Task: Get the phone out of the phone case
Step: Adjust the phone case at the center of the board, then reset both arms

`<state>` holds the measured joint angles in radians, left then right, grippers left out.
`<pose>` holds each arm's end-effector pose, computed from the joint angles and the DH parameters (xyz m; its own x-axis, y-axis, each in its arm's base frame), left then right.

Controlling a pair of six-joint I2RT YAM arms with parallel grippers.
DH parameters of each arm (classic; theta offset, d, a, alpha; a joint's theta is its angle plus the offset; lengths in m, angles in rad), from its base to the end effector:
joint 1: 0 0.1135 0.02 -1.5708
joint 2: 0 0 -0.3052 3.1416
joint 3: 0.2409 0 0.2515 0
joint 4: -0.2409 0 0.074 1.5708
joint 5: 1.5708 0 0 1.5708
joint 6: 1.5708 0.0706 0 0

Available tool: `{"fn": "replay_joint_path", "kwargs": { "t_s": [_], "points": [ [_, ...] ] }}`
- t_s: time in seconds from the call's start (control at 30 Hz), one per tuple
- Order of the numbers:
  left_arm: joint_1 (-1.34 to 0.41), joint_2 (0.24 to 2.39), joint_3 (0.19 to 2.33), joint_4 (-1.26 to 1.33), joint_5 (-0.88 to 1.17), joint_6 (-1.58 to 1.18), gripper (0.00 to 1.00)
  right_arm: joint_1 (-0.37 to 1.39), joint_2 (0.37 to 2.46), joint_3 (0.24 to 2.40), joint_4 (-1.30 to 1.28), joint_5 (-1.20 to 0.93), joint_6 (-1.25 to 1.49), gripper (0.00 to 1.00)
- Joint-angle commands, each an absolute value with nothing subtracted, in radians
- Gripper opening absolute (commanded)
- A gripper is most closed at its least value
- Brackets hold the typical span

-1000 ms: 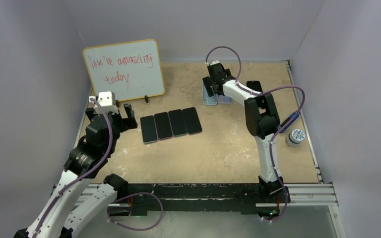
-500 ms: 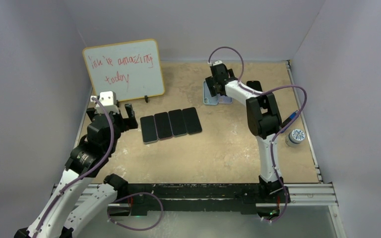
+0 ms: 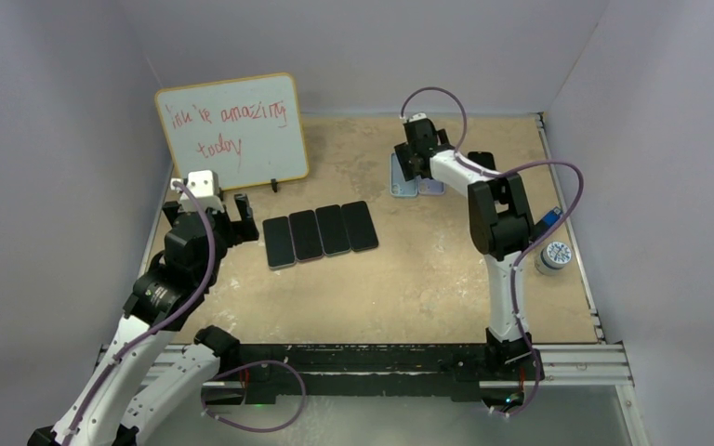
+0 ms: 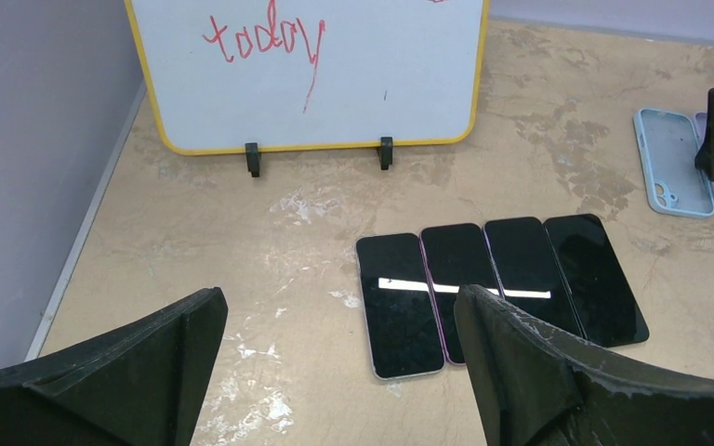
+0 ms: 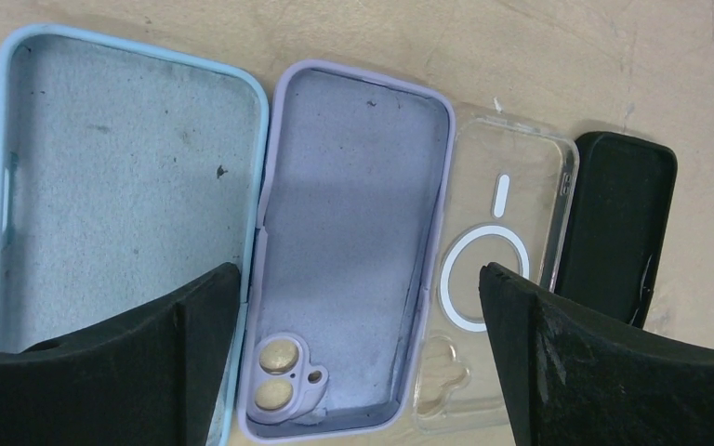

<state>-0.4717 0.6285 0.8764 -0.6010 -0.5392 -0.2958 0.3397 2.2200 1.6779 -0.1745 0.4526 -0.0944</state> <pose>0.1247 -0.0229 0.3645 -0.2832 -0.1363 -0.9493 -0.1273 0.9864 -0.1037 0.5273 0.1536 0.1917 -0.6176 -0.3082 -0.7236 -0.0472 0.9329 -0.3570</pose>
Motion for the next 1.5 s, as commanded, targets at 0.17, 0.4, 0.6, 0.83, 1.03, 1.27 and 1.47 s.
{"fn": "replay_joint_path", "kwargs": {
  "t_s": [0.17,0.4,0.6,0.83,1.03,1.27,1.47],
  "points": [
    [-0.452,0.632,0.874,-0.574,-0.530,-0.298,0.99,0.322,2.018,1.631,-0.173,0.342,-0.041,0.99],
    [-0.436,0.605,0.871,-0.564,-0.523,-0.296,0.99,0.318,1.759,1.465,-0.132,0.336,0.027,0.99],
    [-0.427,0.571,0.871,-0.544,-0.517,-0.290,0.99,0.318,1.488,1.306,-0.159,0.396,0.080,0.99],
    [-0.428,0.503,0.907,-0.540,-0.533,-0.291,0.99,0.318,1.115,1.115,-0.172,0.444,0.116,0.99],
    [-0.428,0.456,0.943,-0.541,-0.610,-0.258,0.99,0.318,0.814,0.975,-0.170,0.419,0.157,0.99],
    [-0.428,0.423,0.951,-0.516,-0.671,-0.233,0.99,0.318,0.508,0.801,-0.090,0.428,0.126,0.99],
    [-0.428,0.402,0.899,-0.446,-0.696,-0.233,0.99,0.319,0.369,0.685,-0.037,0.436,0.106,0.99]
  ]
}}
